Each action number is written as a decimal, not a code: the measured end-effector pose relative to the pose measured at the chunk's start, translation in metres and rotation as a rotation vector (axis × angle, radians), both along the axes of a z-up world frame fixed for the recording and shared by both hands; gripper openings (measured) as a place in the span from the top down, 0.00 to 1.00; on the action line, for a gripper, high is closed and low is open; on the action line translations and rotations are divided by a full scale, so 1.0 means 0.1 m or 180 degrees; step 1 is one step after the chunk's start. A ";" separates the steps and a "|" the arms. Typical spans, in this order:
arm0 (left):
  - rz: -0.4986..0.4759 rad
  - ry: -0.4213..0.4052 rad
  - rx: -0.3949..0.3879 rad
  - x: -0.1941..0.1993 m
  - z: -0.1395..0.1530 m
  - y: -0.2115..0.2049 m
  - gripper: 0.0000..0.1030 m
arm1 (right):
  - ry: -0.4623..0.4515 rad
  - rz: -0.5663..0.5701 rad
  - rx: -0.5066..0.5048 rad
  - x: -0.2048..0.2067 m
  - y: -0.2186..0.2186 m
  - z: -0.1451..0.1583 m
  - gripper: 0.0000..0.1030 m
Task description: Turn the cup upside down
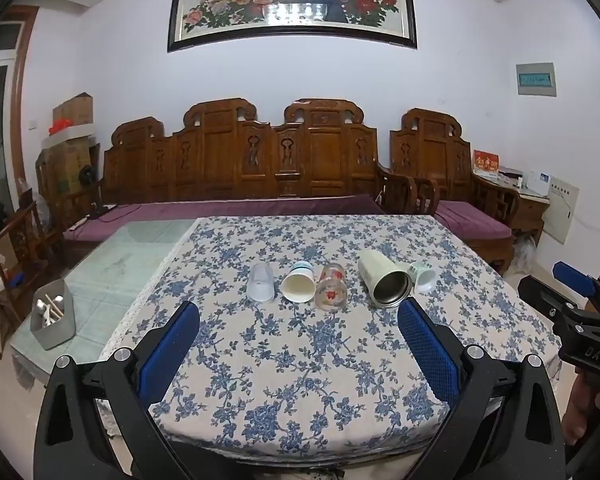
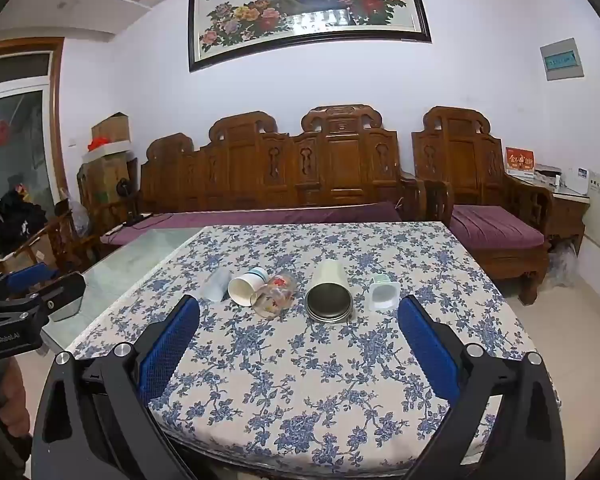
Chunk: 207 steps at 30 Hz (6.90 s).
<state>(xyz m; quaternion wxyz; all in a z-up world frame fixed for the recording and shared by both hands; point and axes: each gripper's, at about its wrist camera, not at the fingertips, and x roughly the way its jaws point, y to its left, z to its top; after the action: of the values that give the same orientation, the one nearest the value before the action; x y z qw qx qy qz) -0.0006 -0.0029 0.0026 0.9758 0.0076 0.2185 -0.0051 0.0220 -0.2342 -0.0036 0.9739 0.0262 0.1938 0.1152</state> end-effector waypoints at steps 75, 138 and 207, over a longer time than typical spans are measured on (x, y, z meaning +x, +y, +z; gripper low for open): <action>-0.0004 0.0161 0.0034 0.12 -0.20 0.02 0.08 | 0.0004 -0.0027 0.0013 -0.01 -0.06 0.00 0.03; -0.0991 0.1467 0.0145 2.58 -1.67 -0.40 0.08 | 0.2505 -0.0009 -0.0557 4.30 -0.67 -1.82 0.52; -0.0608 0.1560 -0.0141 2.03 -1.21 0.00 0.12 | 0.1226 0.0360 -0.0149 1.64 0.09 -1.45 0.13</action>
<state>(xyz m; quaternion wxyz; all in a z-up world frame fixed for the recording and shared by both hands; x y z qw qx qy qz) 0.2025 -0.0034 -0.1184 0.8888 0.0053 0.4464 -0.1037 0.1856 -0.2255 -0.1486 0.9112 0.0142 0.3802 0.1580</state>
